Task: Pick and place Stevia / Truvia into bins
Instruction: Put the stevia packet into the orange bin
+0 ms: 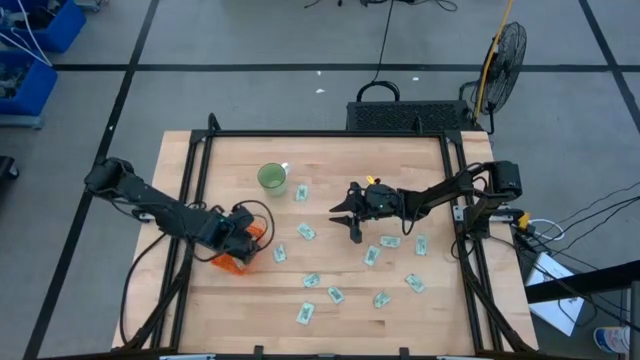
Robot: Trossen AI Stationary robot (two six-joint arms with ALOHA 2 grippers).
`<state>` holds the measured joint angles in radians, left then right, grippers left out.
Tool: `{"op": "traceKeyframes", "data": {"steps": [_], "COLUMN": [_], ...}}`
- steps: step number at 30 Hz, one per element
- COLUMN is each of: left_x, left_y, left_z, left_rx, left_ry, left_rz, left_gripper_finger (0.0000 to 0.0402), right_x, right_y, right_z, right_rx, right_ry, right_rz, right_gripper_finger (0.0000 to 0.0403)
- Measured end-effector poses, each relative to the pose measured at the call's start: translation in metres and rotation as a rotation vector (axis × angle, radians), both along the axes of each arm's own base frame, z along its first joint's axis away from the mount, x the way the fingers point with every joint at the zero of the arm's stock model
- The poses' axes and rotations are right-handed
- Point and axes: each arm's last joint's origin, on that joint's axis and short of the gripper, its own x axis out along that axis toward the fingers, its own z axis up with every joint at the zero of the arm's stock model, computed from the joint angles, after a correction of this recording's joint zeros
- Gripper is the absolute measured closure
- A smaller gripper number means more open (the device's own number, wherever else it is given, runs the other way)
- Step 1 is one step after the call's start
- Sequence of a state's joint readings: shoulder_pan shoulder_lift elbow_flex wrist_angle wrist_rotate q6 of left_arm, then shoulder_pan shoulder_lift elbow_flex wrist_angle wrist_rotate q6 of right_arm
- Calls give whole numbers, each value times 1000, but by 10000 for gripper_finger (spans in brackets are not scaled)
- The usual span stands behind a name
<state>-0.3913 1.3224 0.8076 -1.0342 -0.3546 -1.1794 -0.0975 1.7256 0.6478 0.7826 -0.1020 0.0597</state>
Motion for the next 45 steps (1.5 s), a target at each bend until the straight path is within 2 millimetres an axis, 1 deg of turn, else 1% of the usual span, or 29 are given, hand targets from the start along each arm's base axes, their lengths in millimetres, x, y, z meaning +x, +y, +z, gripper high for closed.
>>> {"op": "traceKeyframes", "data": {"steps": [2, 5, 10, 12, 14, 18, 21, 24, 27, 31, 35, 39, 42, 45], "left_x": [6, 22, 51, 59, 69, 83, 94, 107, 119, 126, 128, 130, 133, 137], "left_y": [4, 8, 16, 23, 32, 54, 69, 80, 88, 91, 92, 93, 103, 117], "left_z": [5, 13, 25, 28, 27, 14, -6, -23, -40, -51, -54, -50, -45, -36], "left_rx": [23, 59, 137, 175, 190, 192, 185, 197, 223, 292, 328, 379, 355, 312], "left_ry": [-28, -124, -301, -344, -362, -314, -245, -235, -218, -162, -98, -48, -35, -63], "left_rz": [-25, -102, -301, -354, -374, -401, -400, -416, -466, -594, -688, -813, -847, -829], "left_gripper_finger": [268, 268, 268, 268, 268, 268, 268, 268, 268, 268, 268, 268, 268, 268], "right_x": [0, 0, 1, 1, 1, 1, 1, 1, 1, 1, 1, 1, 2, 2], "right_y": [0, 0, 0, 0, 0, 0, 0, 0, 0, 0, 0, 0, 0, 0], "right_z": [1, 1, 2, 3, 3, 3, 3, 3, 3, 3, 3, 4, 6, 6], "right_rx": [-1, -1, -3, -4, -4, -4, -4, -4, -4, -4, -4, -18, -39, -49], "right_ry": [-6, -7, -24, -37, -39, -35, -34, -34, -32, -33, -37, -50, -64, -65], "right_rz": [0, -1, -1, 0, -1, -1, 0, 0, 0, 0, -1, 4, 11, 14], "right_gripper_finger": [282, 282, 282, 282, 282, 282, 282, 282, 282, 282, 282, 282, 282, 282]}}
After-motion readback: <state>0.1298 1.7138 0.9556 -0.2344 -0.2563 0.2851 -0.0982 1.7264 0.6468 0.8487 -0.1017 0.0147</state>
